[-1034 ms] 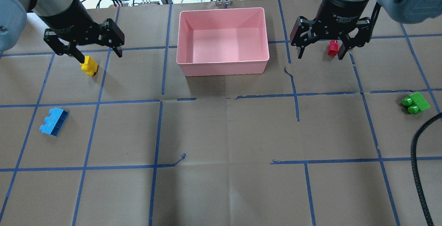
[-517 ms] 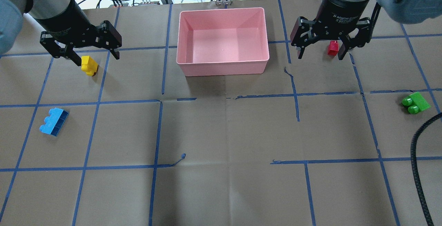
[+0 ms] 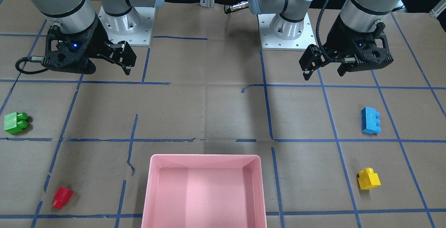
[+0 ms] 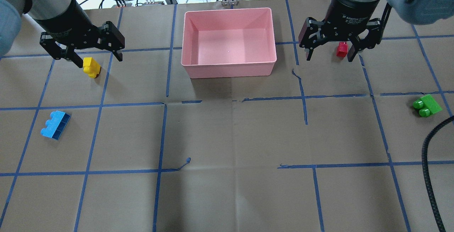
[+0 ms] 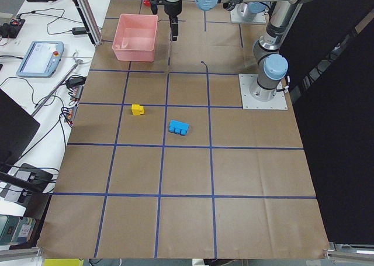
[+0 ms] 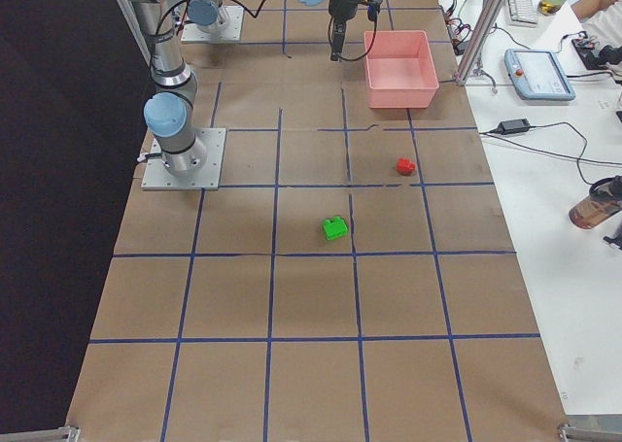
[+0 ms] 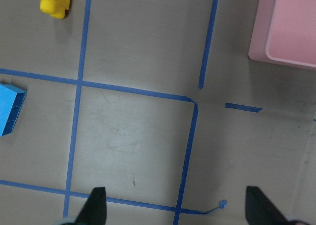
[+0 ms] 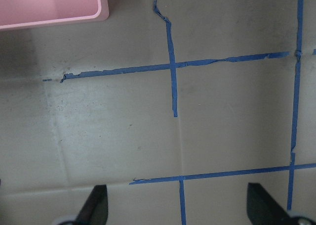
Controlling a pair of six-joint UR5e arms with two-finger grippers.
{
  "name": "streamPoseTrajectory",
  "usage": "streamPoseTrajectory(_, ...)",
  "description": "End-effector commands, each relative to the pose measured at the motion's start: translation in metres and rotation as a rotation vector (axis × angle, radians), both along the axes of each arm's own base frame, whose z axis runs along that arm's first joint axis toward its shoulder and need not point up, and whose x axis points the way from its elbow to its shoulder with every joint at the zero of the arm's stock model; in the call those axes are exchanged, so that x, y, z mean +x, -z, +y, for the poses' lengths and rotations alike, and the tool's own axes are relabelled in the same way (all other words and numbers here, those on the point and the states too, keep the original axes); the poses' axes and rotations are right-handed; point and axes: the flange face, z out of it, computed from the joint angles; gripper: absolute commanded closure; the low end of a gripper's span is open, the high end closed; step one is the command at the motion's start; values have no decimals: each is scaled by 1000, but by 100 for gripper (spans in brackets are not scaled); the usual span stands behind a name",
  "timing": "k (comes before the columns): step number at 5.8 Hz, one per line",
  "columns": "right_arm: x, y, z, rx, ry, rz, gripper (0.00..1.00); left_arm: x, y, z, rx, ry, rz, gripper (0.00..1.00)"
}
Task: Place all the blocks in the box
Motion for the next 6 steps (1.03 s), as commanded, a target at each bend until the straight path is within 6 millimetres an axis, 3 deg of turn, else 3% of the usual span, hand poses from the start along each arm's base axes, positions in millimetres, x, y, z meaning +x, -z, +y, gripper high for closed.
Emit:
streamPoseTrajectory(1, -14, 0, -5, -8, -48, -6, 0, -6, -8, 8, -2, 14, 7, 0)
streamPoseTrajectory(2, -44, 0, -13, -17, -121, -16, 0, -7, -12, 16, -12, 10, 6, 0)
streamPoseTrajectory(4, -127, 2, -24, -21, -232, -37, 0, -7, -11, 14, -9, 16, 8, 0)
streamPoseTrajectory(6, -244, 21, -29, 9, -366, -32, 0, -4, -9, 4, -5, 11, 7, 0)
